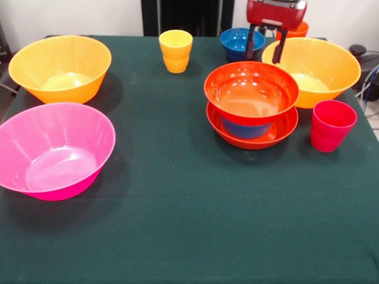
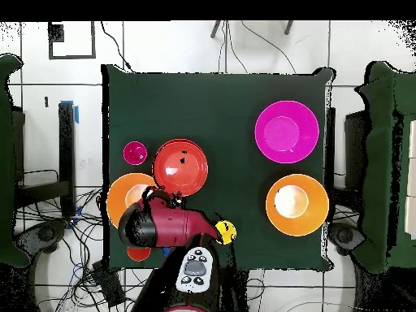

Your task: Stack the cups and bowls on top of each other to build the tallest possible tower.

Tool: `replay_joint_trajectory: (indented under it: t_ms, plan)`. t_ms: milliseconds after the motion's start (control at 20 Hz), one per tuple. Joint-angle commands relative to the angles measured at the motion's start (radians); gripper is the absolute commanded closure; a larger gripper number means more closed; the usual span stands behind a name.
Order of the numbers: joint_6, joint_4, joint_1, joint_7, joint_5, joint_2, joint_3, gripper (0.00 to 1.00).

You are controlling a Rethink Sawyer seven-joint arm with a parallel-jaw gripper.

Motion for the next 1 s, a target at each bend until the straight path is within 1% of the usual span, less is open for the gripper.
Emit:
replay_joint_trajectory:
  t_ms: [50, 450, 800, 1000]
  plan:
    - [-0.028, -0.001, -0.004, 0.146, 0.012, 0.016, 0.087, 0.00]
    - [-0.071, 0.004, -0.005, 0.160, 0.011, 0.046, 0.107, 0.00]
    - [-0.108, 0.003, 0.007, 0.168, 0.012, 0.072, 0.103, 0.00]
    - [-0.102, 0.008, 0.000, 0.159, 0.010, 0.067, 0.105, 0.00]
